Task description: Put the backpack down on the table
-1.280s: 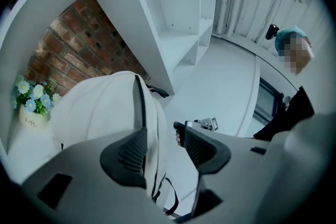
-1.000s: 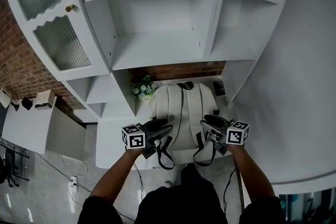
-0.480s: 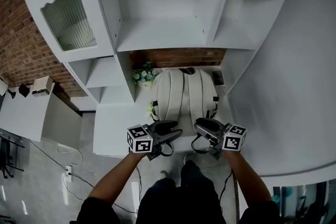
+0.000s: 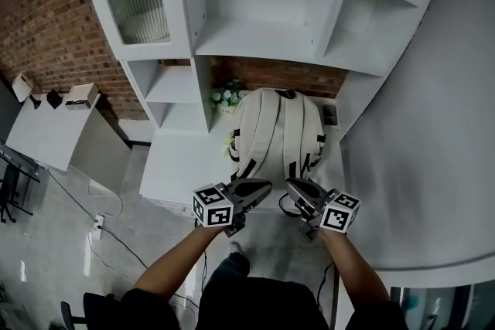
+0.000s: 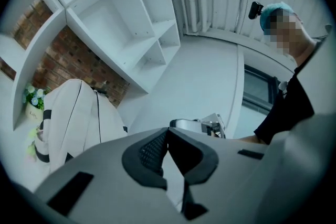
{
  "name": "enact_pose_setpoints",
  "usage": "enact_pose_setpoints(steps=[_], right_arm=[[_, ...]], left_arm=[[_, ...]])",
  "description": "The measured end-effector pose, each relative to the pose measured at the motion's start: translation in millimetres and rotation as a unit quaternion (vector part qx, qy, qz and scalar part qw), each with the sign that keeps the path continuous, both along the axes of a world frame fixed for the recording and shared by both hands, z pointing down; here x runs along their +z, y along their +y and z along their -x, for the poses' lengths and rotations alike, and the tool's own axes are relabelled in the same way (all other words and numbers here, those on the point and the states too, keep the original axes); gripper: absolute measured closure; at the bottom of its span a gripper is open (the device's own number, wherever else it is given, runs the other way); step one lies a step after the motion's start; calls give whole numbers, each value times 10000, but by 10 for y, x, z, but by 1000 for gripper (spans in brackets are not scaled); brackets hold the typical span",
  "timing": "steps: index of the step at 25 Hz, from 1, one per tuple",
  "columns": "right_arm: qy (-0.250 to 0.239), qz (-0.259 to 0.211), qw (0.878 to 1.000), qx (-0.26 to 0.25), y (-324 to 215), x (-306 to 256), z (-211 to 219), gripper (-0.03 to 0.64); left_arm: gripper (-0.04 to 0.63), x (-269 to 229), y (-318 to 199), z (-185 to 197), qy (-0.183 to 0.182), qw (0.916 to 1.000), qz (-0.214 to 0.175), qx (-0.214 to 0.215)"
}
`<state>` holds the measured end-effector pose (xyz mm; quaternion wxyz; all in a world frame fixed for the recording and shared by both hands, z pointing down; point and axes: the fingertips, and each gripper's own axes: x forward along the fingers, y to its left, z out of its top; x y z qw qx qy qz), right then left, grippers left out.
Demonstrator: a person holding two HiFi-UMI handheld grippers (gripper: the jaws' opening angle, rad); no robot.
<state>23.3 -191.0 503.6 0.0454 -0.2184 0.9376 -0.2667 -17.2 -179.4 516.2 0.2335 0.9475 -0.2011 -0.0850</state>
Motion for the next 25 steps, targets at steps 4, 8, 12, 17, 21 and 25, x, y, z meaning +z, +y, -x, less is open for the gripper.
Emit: enact_pose_setpoints(steps=[4, 8, 12, 17, 21, 25], right_arm=[[-89, 74, 9994, 338, 307, -18, -220, 591], [-153, 157, 9982, 551, 623, -96, -388, 591], [290, -224, 9963, 777, 1001, -58, -484, 591], [1023, -832, 9868, 937, 1475, 44, -501, 589], [1331, -864, 9765, 1455, 1809, 41, -652, 589], [1276, -710, 9632, 2257, 2188, 105, -787, 589]], left_arm=[[578, -47, 339, -234, 25, 9989, 27, -461], [578, -104, 640, -390, -183, 9950, 18, -984], [578, -126, 967, -482, -32, 9847, 10, -1745], [578, -117, 1339, -606, -105, 9681, -115, -2500], [578, -242, 1709, -637, -438, 9516, -417, -3012], [578, -234, 2067, -706, -916, 9374, -674, -3292]])
